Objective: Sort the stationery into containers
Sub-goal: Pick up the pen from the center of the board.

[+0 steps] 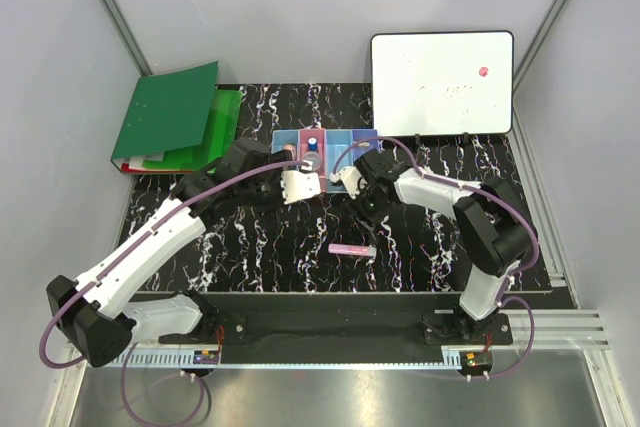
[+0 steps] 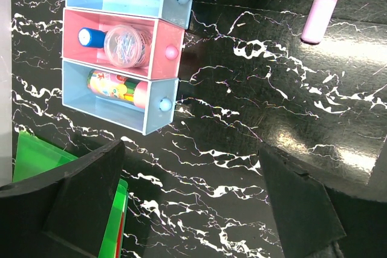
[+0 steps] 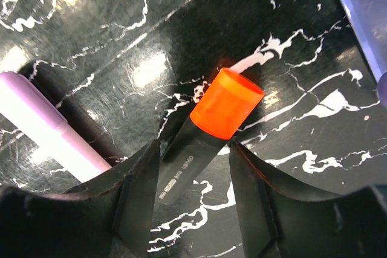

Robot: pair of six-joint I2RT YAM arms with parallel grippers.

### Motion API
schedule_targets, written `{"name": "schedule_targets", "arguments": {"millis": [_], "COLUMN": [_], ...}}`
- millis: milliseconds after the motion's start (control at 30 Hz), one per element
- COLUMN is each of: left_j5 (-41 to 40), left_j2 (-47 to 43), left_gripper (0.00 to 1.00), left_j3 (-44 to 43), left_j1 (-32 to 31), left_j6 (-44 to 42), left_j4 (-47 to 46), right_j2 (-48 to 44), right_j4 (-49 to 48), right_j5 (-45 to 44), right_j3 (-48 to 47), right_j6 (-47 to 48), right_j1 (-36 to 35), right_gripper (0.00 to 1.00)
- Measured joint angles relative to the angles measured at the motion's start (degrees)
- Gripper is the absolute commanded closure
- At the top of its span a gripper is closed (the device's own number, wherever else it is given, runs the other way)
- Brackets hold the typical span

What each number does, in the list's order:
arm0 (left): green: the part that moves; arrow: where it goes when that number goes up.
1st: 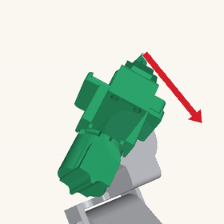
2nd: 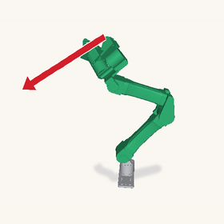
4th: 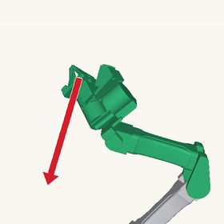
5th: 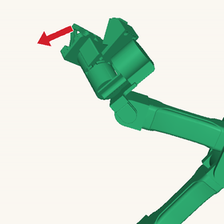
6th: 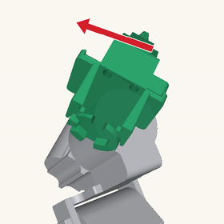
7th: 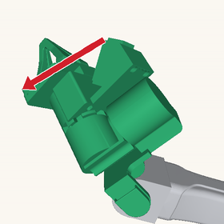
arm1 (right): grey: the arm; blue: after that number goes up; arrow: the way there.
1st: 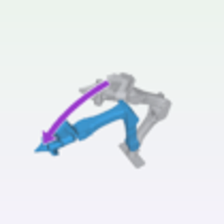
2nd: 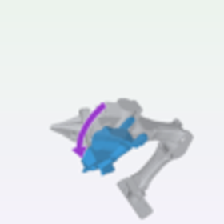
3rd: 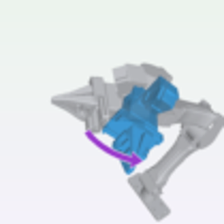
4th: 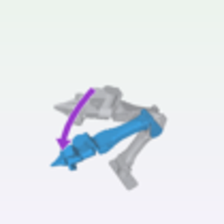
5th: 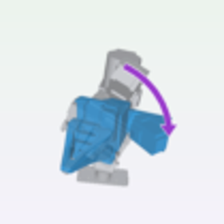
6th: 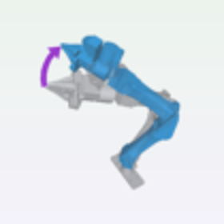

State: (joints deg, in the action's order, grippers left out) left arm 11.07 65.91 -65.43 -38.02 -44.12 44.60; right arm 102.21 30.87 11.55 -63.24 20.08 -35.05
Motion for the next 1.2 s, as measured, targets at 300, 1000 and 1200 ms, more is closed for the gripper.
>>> {"name": "schedule_targets", "arguments": {"millis": [300, 1000, 1200], "left_j5": [0.04, -0.37, -1.14], "left_j2": [-0.33, -2.51, -4.76], "left_gripper": [0.01, 0.01, 0.01], "left_j3": [-0.22, -1.11, -0.98], "left_j1": [0.00, 0.00, 0.00], "left_j6": [-0.02, -0.70, -1.53], "left_j4": [1.51, 2.27, 2.25], "right_j2": [-2.12, -2.36, -3.06], "right_j4": [-2.99, 0.76, 6.58], "right_j5": [0.00, -0.59, 1.29], "right_j3": [3.63, 0.68, -9.25], "right_j6": [-0.57, -4.63, -8.57], "right_j1": [0.00, -1.62, -1.70], "right_gripper": [0.63, 1.00, 1.00]}}
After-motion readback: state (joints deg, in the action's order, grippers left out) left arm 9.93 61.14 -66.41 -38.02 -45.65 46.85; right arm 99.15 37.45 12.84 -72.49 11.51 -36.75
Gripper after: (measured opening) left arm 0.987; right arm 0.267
